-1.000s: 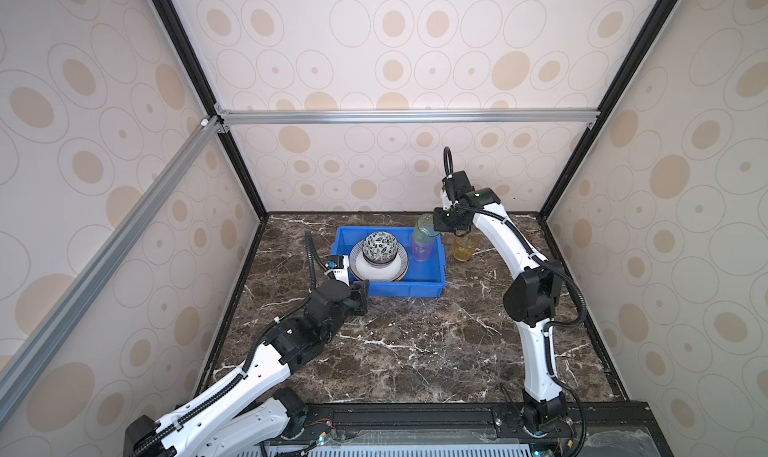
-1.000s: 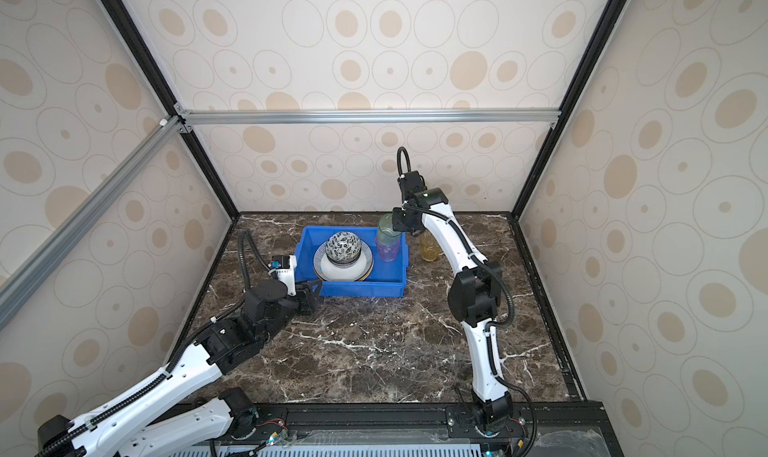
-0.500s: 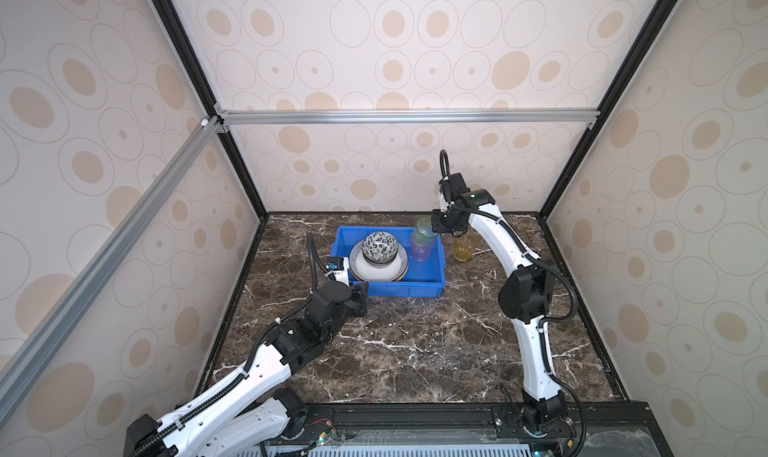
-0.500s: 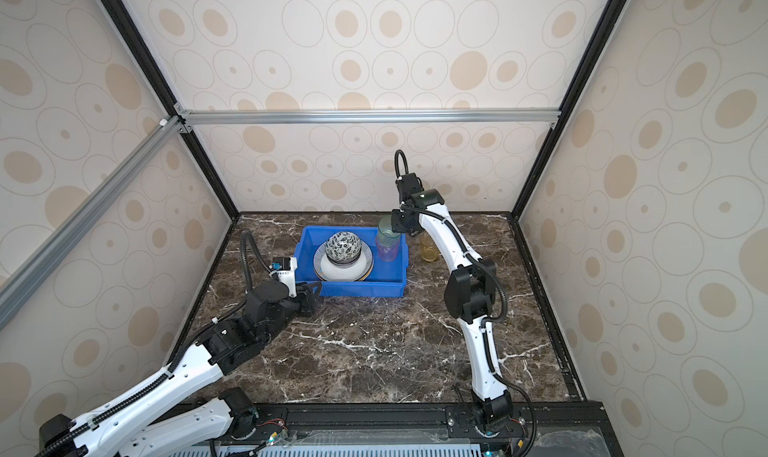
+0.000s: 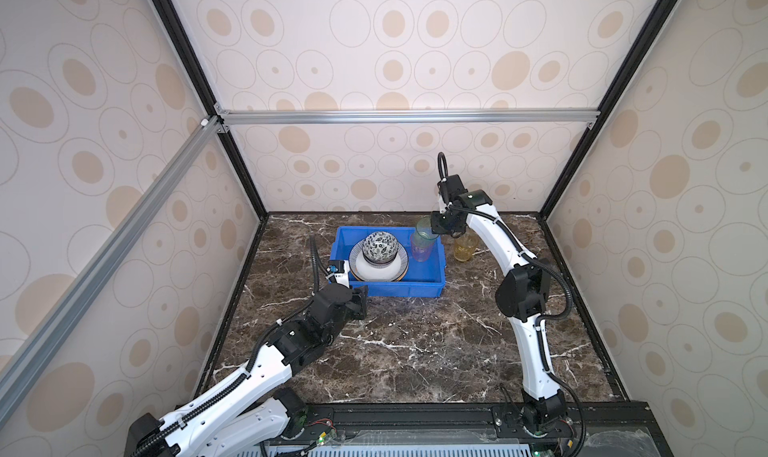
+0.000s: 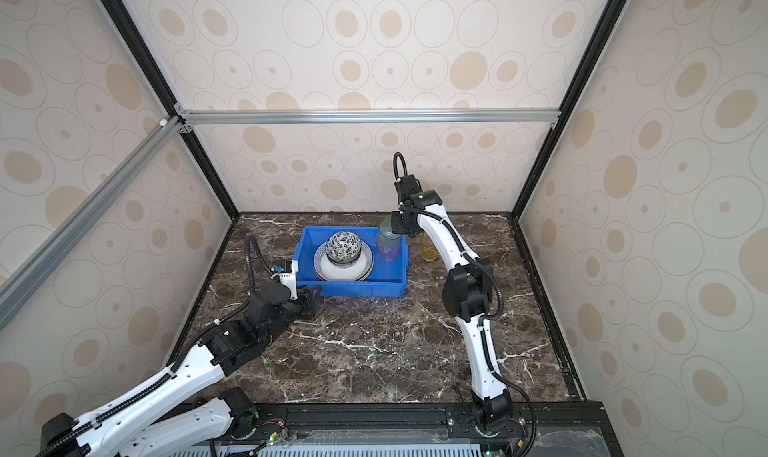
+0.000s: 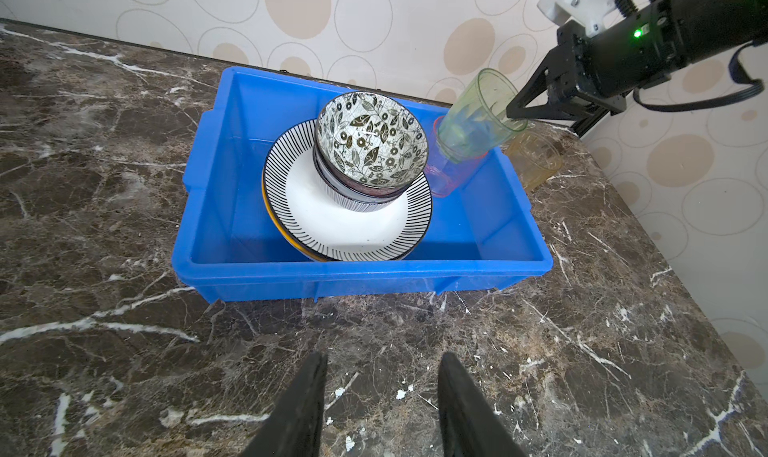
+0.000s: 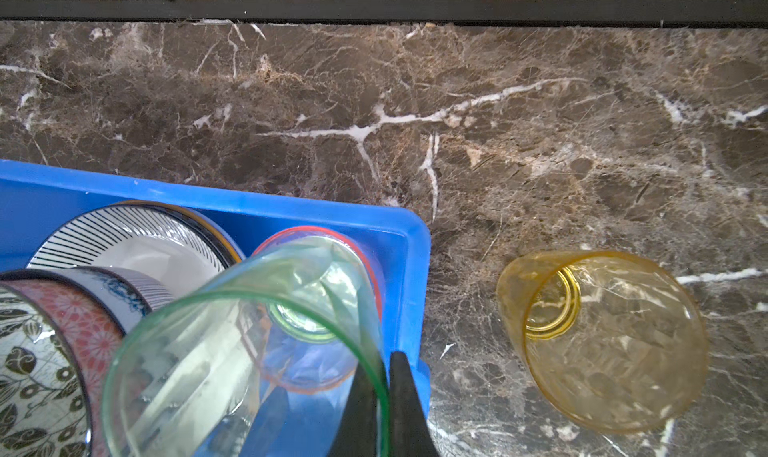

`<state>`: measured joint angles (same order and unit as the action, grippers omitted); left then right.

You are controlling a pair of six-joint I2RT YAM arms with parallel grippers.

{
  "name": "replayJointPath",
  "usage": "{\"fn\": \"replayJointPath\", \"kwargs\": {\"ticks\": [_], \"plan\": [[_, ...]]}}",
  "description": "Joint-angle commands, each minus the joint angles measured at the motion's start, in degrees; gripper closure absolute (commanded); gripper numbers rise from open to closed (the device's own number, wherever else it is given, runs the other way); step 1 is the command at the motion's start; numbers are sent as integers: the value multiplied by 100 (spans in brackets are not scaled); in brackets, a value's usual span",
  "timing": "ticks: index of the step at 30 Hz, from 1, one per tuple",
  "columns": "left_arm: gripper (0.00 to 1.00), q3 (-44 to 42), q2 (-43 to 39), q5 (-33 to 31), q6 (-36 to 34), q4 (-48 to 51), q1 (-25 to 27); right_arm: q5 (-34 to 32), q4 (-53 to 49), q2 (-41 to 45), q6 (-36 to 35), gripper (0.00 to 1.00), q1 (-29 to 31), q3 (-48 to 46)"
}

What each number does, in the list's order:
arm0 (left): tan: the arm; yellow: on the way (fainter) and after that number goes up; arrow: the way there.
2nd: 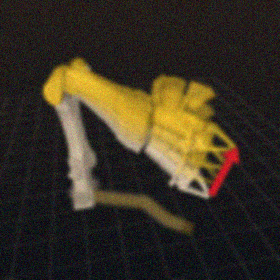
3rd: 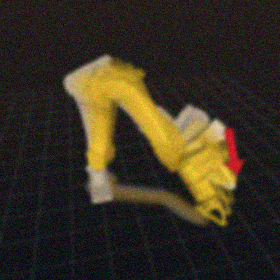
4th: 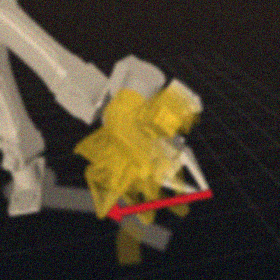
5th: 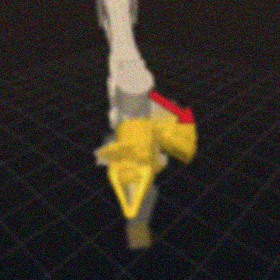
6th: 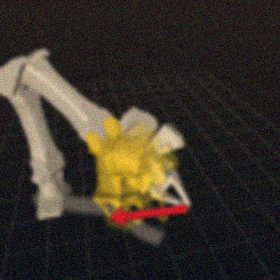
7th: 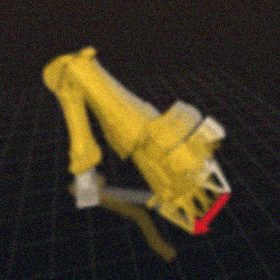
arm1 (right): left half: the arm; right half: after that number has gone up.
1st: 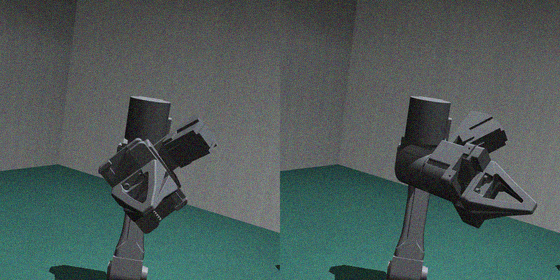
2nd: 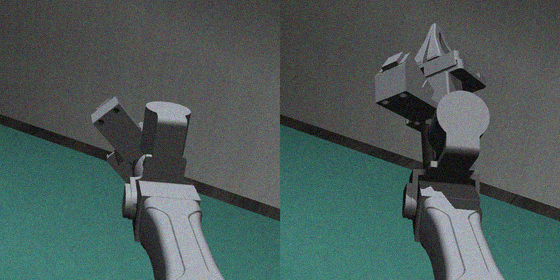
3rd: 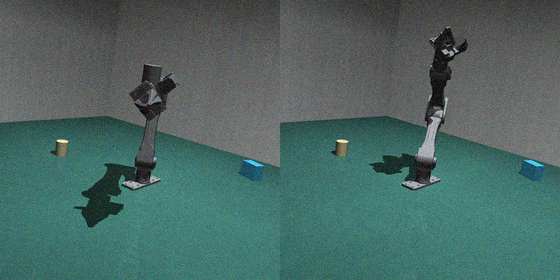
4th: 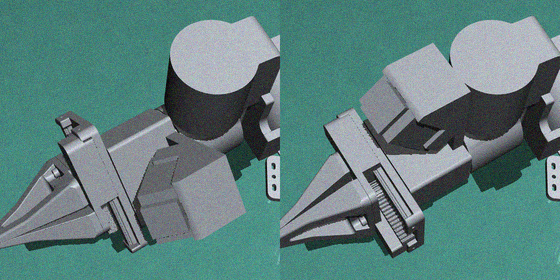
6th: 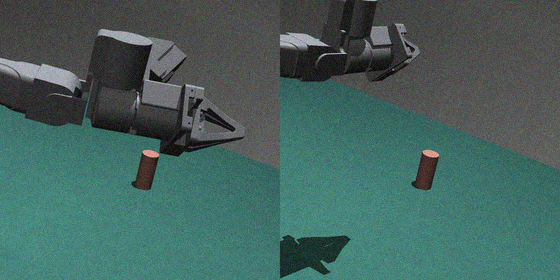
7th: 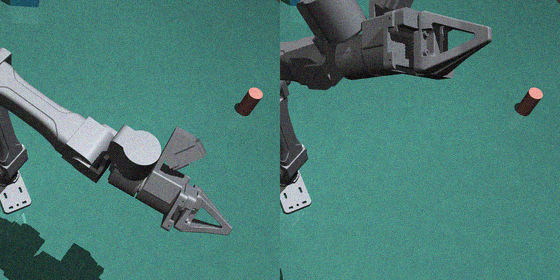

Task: Place the mixed dishes into the plastic bin
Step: 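Lower the green cup into the pink cup, nesting them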

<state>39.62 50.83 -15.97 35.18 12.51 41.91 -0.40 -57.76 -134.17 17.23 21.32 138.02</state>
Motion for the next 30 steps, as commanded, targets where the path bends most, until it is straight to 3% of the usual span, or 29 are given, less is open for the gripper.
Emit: {"fn": "replayJointPath", "kwargs": {"ticks": [1,30], "plan": [[55,8,-11,-100,24,-47,56,-74,-78,-144,-79,100,48,218],[55,-50,-20,-91,42,-66,59,-206,-183,-487,-159,97,144,499]]}}
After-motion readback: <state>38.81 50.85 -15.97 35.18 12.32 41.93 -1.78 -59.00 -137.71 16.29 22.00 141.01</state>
